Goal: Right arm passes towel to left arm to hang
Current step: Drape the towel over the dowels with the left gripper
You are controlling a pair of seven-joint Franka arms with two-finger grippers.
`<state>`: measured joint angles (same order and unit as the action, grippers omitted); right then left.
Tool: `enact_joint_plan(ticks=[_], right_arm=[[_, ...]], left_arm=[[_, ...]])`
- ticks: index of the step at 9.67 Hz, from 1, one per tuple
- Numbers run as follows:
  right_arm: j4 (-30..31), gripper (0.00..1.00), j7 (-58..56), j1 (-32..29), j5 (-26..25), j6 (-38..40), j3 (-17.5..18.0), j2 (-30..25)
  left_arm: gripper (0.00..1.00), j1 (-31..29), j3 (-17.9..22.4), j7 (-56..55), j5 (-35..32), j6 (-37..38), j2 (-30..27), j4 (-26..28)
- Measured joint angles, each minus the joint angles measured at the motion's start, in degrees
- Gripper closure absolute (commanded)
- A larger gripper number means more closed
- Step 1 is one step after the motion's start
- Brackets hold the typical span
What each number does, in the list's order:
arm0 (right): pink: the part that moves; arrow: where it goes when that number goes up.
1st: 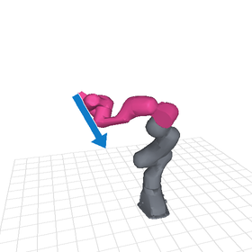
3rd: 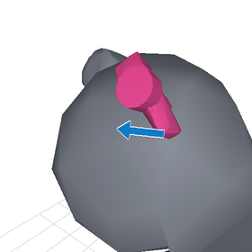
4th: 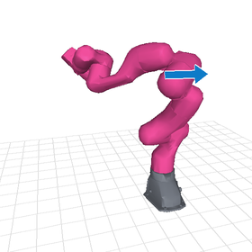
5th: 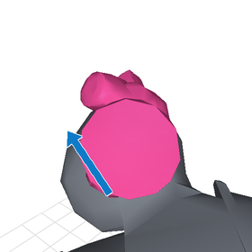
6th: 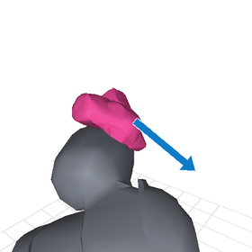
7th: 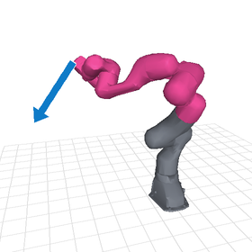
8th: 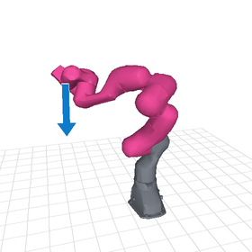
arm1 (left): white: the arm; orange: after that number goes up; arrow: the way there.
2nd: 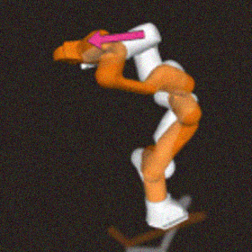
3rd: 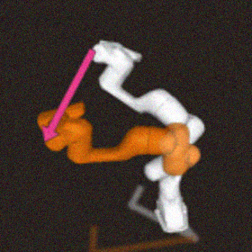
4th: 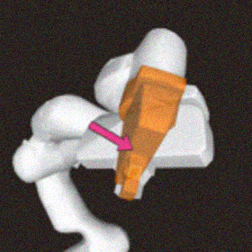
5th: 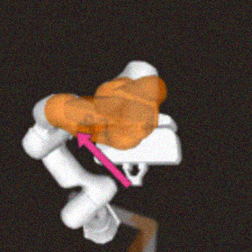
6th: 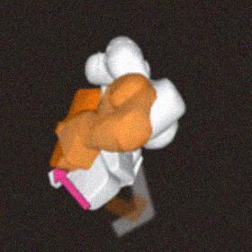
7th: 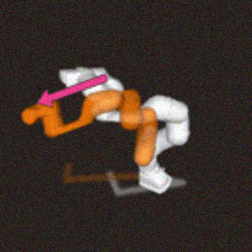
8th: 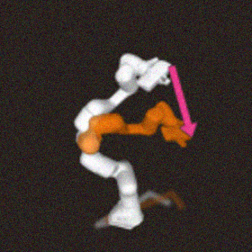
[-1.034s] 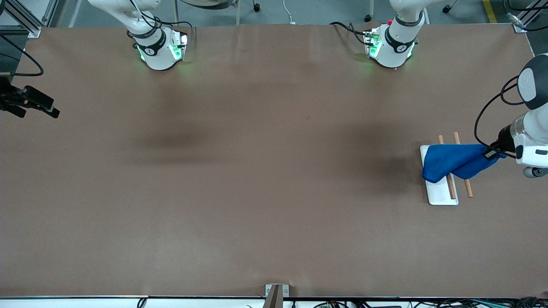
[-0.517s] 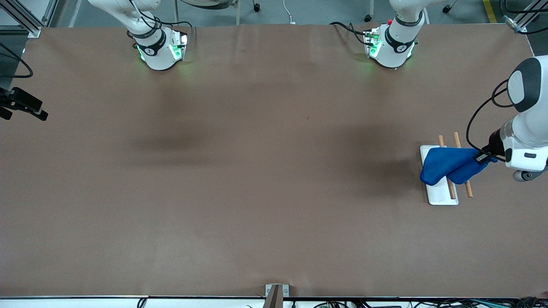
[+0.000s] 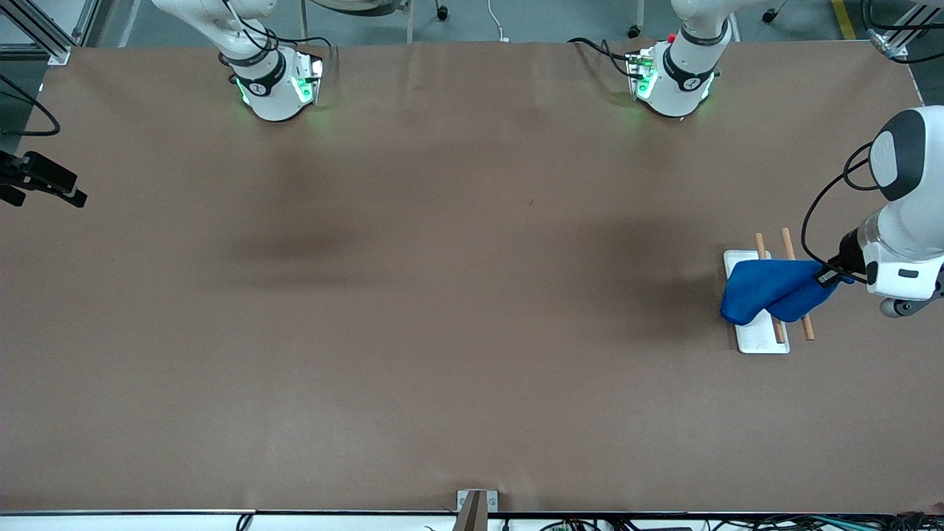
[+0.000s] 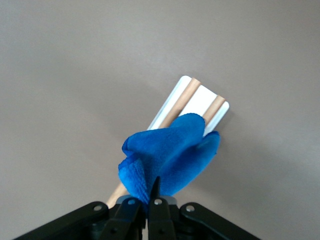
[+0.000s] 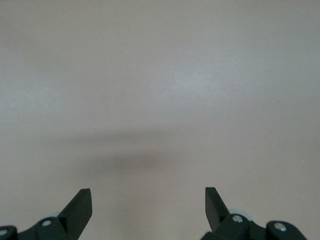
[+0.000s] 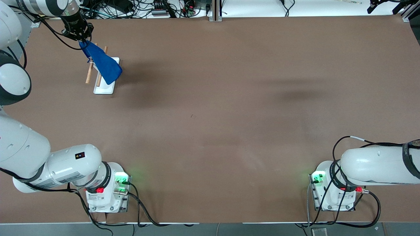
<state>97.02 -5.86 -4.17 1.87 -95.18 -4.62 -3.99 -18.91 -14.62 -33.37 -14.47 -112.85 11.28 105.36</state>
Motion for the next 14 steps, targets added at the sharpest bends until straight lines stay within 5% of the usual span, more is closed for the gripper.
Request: enact_joint_plan(ticks=[14], right_arm=[[-0.03,0.00,0.00,-0.01,0.00,-0.31,-0.03,0.57]], left_arm=[[0.94,-11.38,0.06,13.21,-0.21,-1.22,3.96,3.00]])
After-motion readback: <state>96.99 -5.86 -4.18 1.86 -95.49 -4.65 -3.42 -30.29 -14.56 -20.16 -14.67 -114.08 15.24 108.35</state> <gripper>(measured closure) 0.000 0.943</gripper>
